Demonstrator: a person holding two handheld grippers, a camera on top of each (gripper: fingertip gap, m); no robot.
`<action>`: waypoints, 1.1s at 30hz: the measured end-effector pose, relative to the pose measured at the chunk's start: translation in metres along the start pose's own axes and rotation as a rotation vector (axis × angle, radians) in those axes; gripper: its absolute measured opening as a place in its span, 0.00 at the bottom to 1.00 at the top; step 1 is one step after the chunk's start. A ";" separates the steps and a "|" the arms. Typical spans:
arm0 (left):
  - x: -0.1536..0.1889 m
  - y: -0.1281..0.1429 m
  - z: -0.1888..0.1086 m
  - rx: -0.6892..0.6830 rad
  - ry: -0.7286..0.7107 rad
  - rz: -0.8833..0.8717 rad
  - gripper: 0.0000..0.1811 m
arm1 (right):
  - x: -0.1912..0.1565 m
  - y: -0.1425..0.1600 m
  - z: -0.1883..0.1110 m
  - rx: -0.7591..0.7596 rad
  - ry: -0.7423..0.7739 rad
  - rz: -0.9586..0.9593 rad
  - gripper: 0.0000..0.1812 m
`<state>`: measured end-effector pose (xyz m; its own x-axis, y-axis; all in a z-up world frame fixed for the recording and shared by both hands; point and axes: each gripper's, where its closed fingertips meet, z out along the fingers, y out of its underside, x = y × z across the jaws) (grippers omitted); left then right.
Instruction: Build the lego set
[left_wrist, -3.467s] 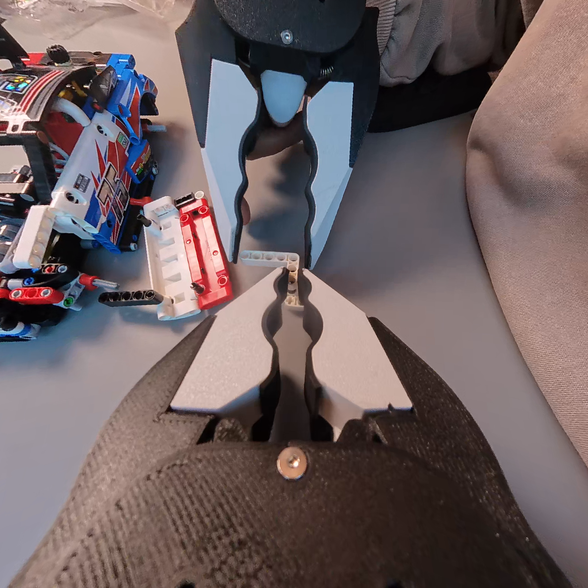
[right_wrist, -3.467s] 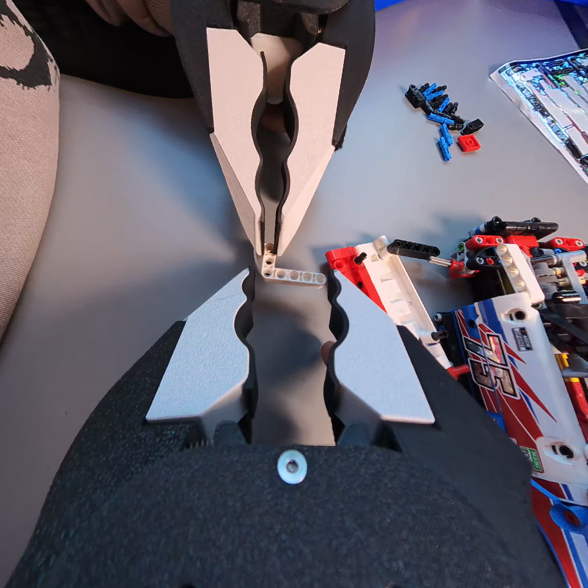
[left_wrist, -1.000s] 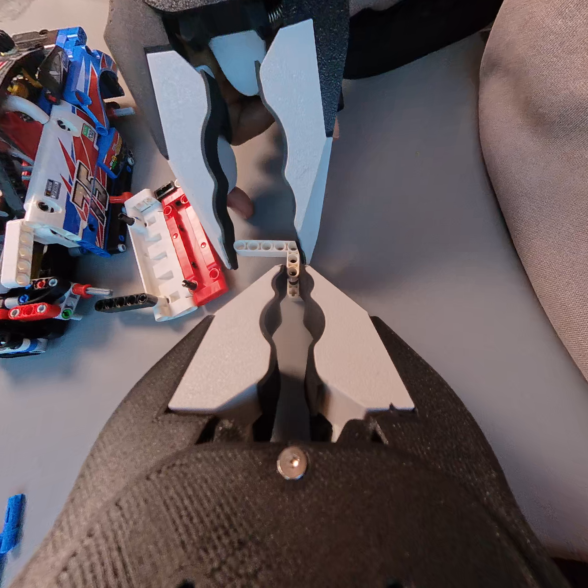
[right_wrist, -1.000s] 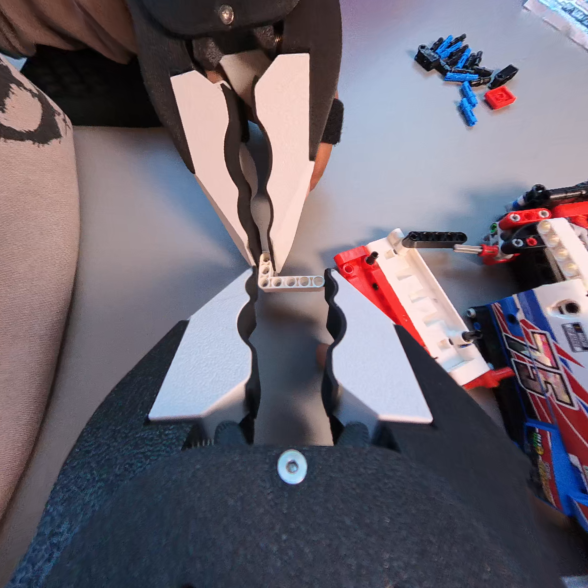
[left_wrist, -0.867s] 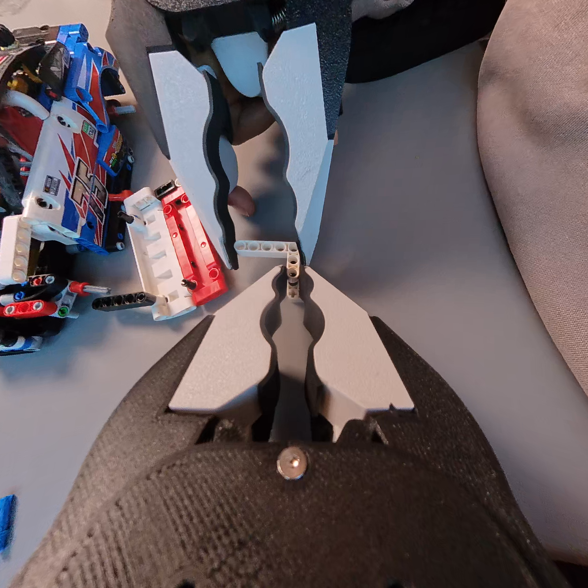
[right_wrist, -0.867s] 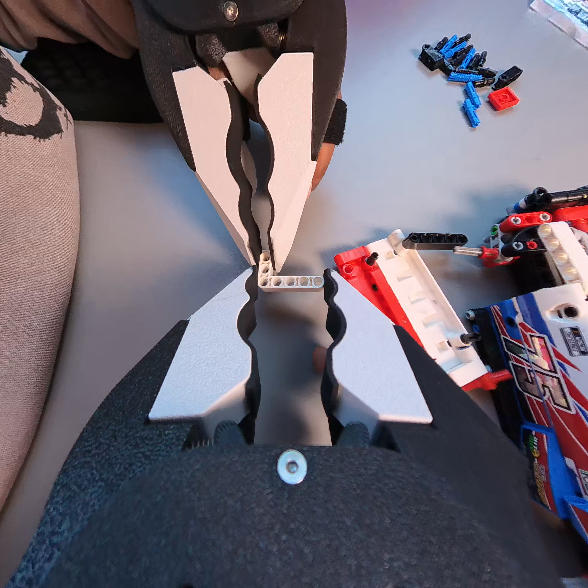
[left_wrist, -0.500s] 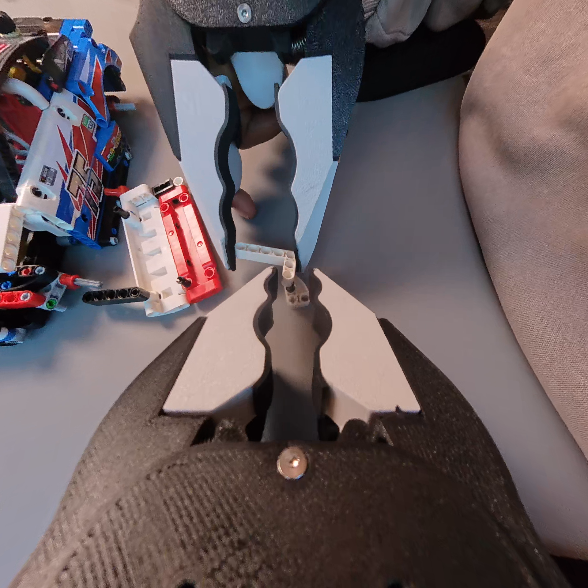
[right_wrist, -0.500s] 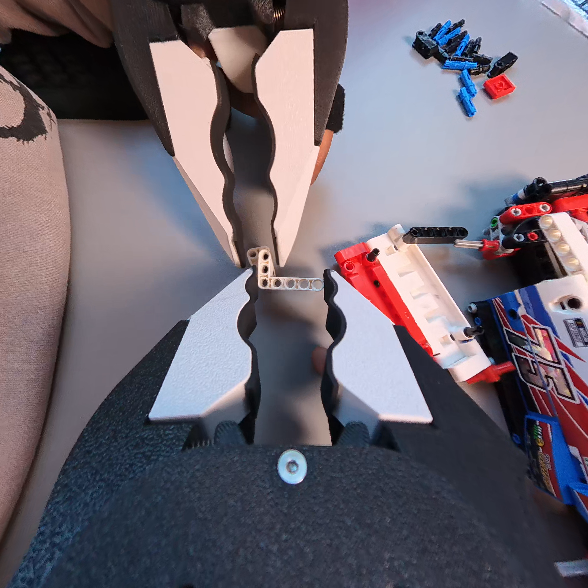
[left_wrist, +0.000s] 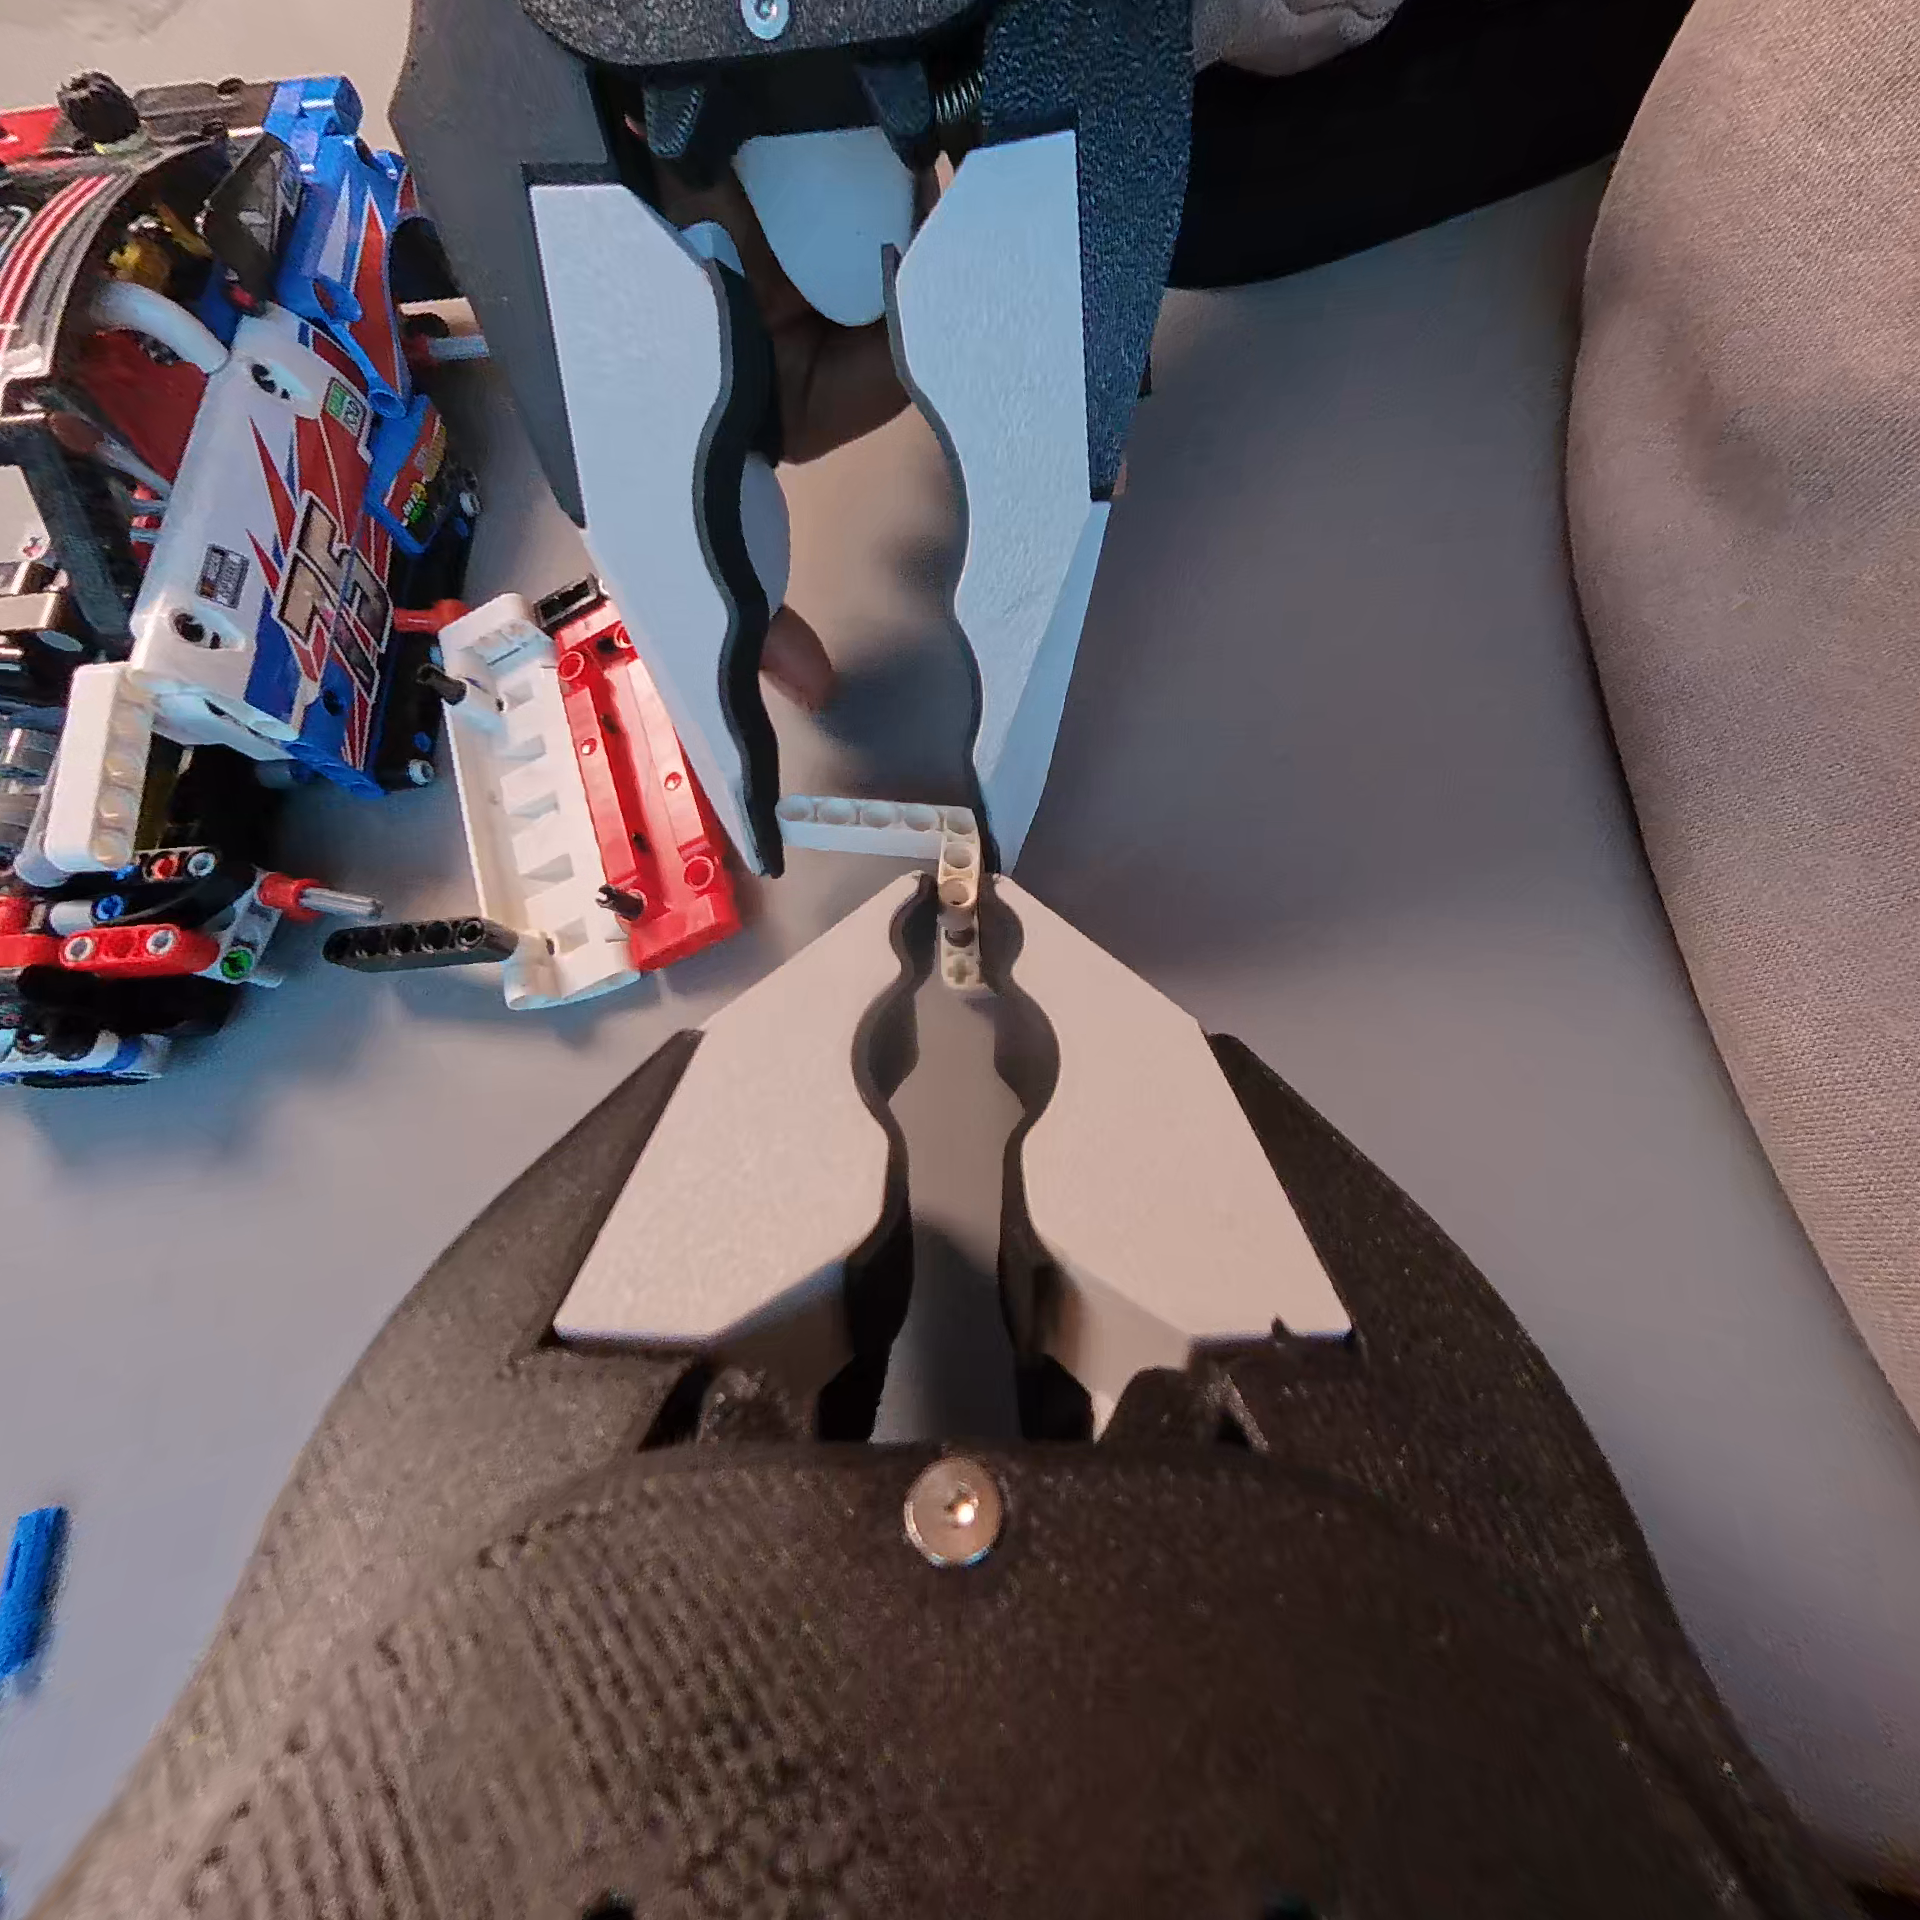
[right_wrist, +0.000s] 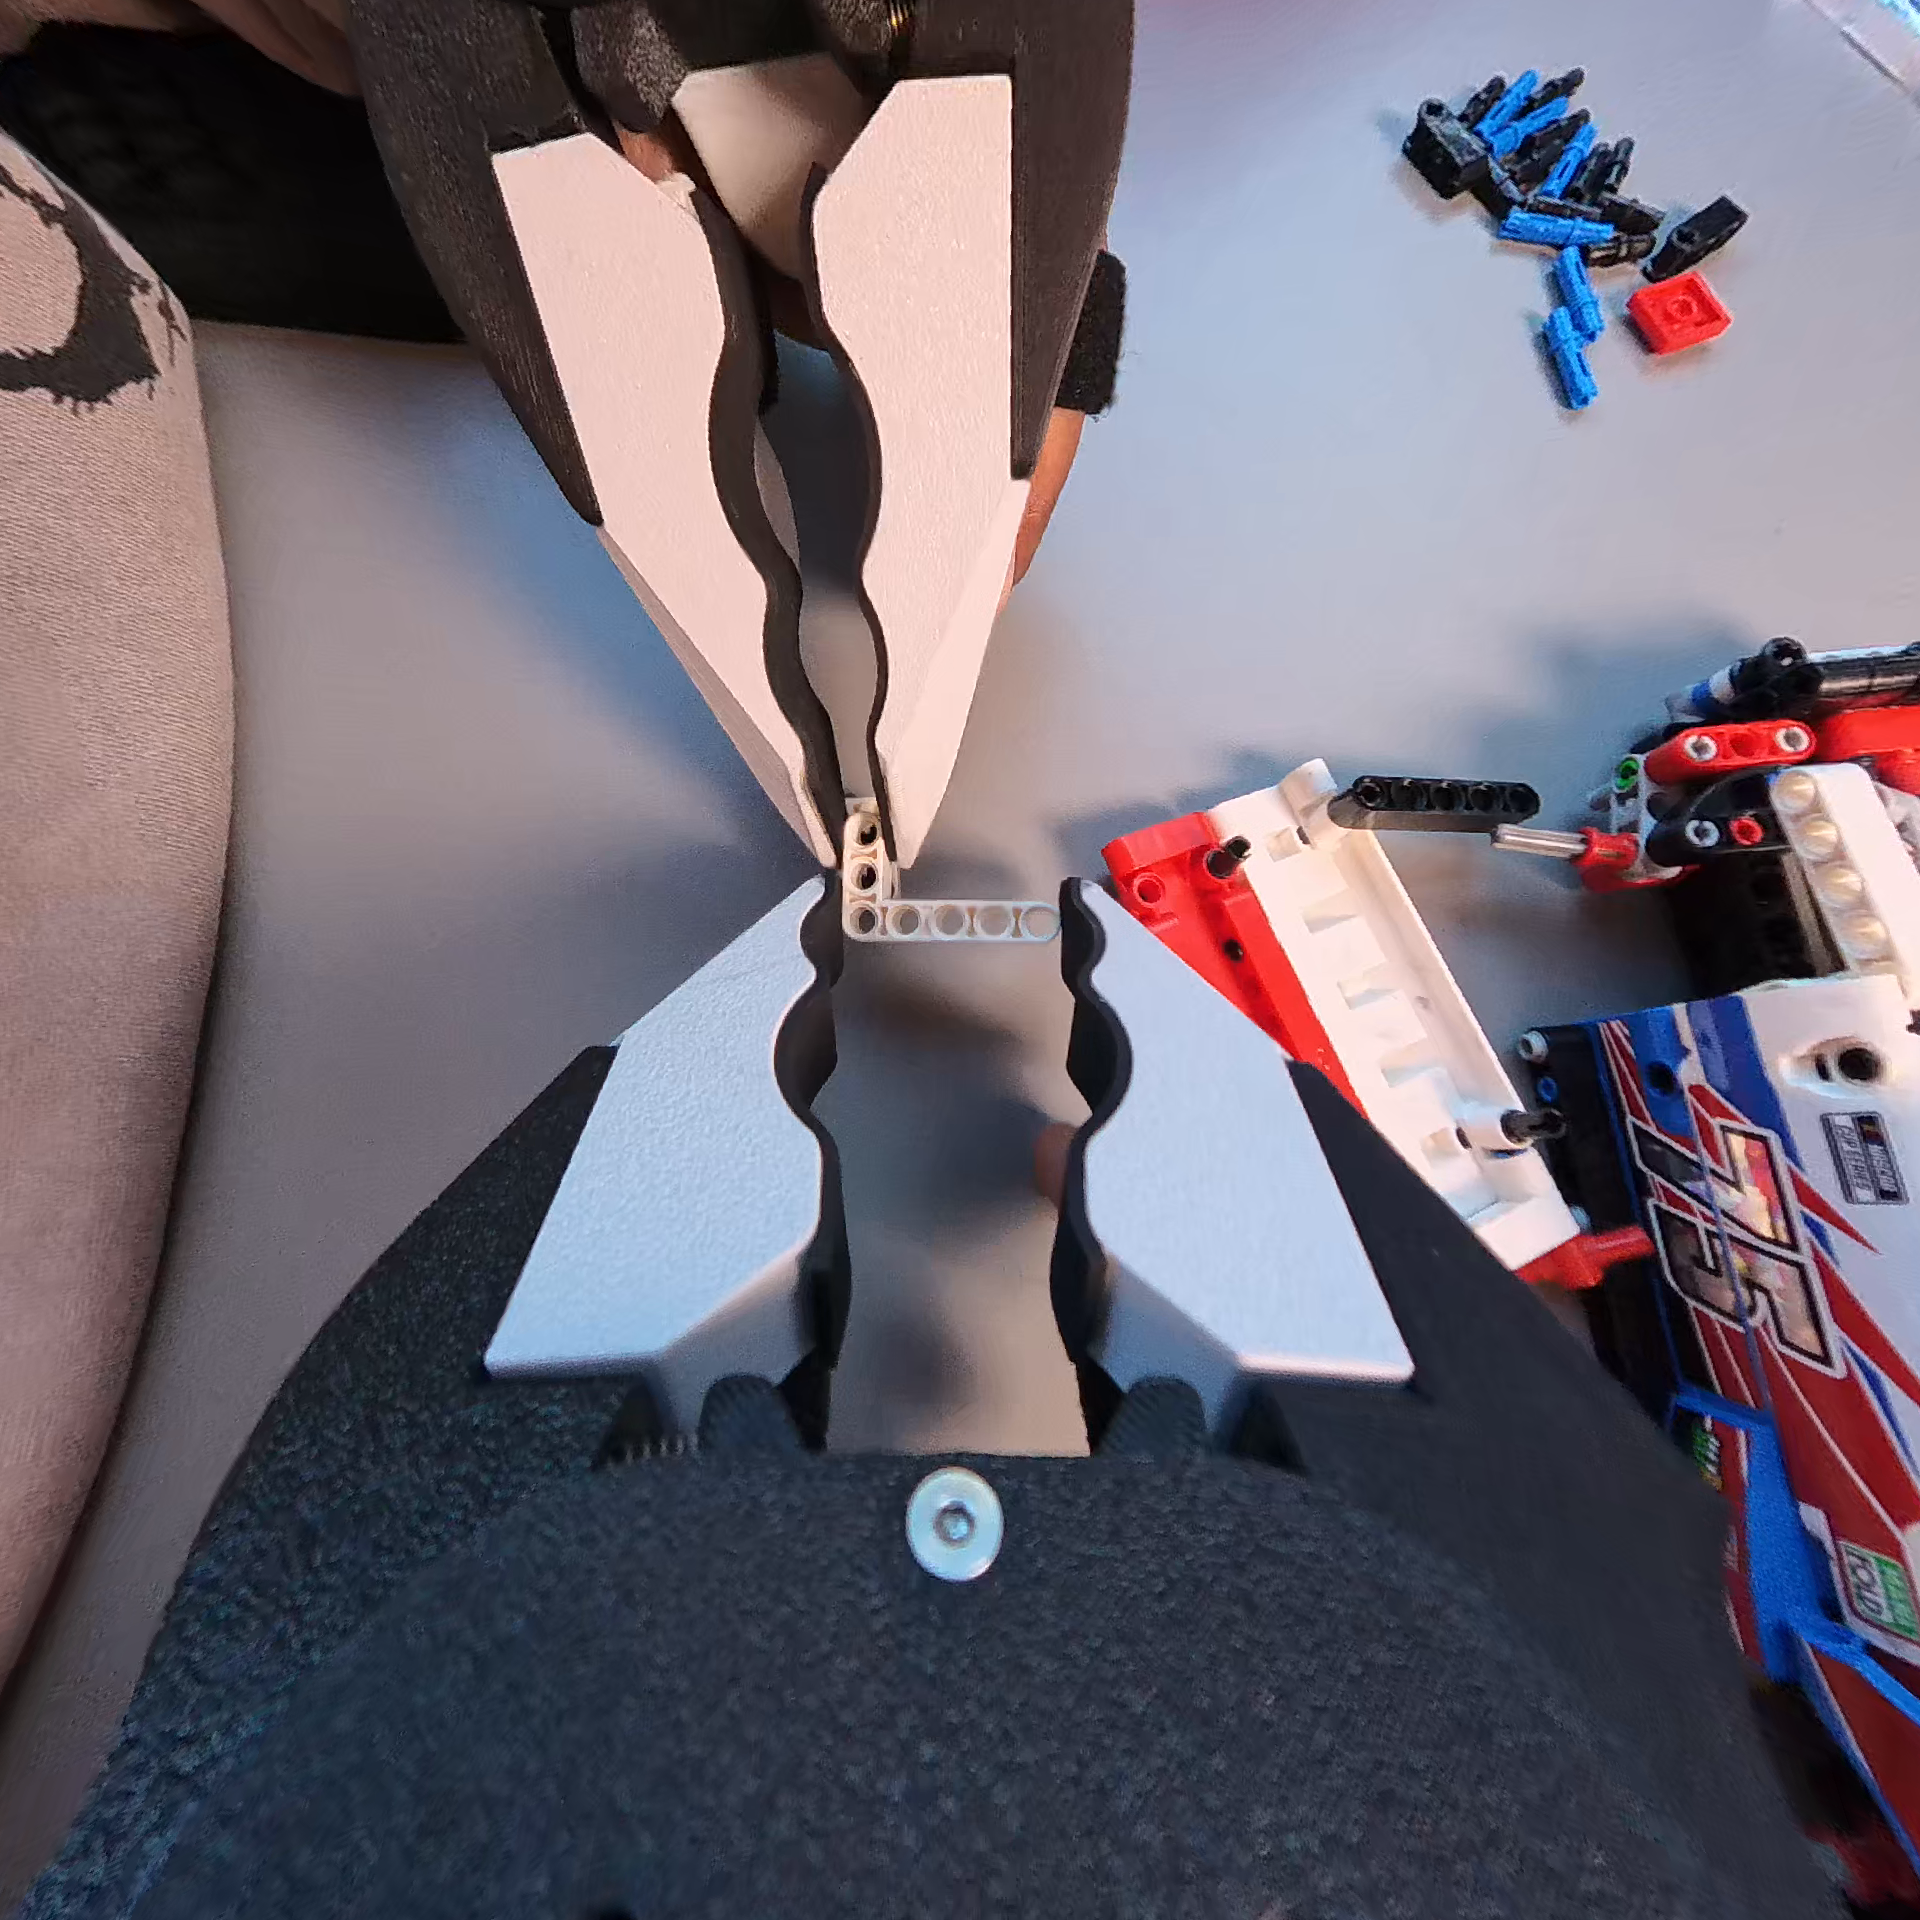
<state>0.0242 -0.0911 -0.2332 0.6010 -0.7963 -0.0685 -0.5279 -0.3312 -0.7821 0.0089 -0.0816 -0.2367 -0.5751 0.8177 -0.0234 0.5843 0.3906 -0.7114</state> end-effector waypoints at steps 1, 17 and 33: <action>0.000 0.000 0.000 0.002 -0.013 0.002 0.03 | 0.000 0.001 0.000 0.005 0.000 -0.015 0.22; 0.000 0.005 -0.005 -0.001 -0.041 -0.015 0.05 | 0.000 0.000 0.003 -0.009 -0.024 -0.094 0.21; 0.002 0.002 -0.005 -0.036 -0.010 -0.122 0.03 | 0.000 0.000 0.004 -0.050 -0.005 -0.097 0.21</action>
<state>0.0211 -0.0959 -0.2320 0.6680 -0.7439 0.0195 -0.4714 -0.4433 -0.7624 0.0071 -0.0835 -0.2394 -0.6334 0.7728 0.0404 0.5532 0.4886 -0.6747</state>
